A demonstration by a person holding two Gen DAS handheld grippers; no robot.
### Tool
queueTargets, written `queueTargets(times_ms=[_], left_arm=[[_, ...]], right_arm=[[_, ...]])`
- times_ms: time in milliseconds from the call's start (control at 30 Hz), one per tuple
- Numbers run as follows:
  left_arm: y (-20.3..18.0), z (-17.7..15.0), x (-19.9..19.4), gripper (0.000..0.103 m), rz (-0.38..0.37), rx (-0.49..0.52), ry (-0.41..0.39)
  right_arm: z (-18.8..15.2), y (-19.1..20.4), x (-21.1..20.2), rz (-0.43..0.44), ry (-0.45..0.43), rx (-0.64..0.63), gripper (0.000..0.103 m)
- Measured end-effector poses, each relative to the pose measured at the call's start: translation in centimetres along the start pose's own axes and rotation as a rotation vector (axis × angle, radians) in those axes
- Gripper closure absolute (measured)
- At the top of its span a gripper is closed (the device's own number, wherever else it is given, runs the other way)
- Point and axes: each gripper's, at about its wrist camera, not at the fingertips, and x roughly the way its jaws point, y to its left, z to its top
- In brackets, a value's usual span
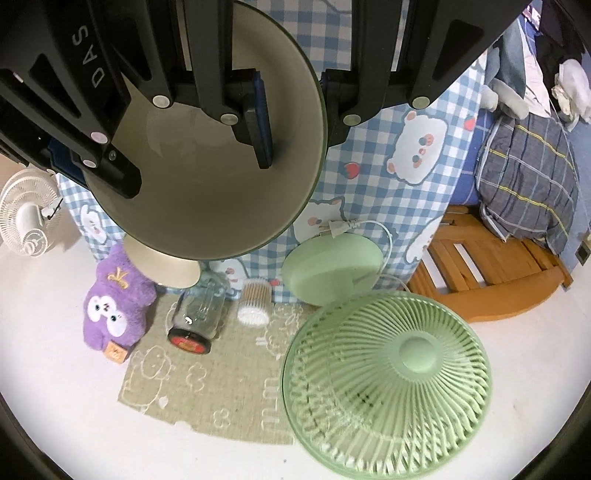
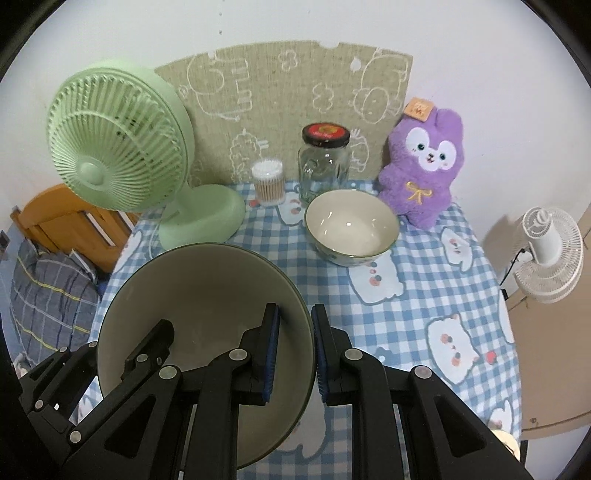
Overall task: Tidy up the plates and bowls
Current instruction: 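Lift the green-rimmed bowl with both grippers toward the plate stack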
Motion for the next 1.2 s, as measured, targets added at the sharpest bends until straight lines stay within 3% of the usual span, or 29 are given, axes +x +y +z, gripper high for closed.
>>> queueTargets(times_ms=[733, 1200], left_arm=[[-1.0, -2.7, -10.1, 0.084, -0.051, 0.054, -0.095], [-2.4, -6.9, -12.5, 0.084, -0.090, 0.100, -0.101]], right_arm=[[-3.6, -0.9, -11.7, -0.053, -0.097, 0.031, 0.082], [-8.2, -2.5, -14.3, -0.092, -0.099, 0.067, 0.082]])
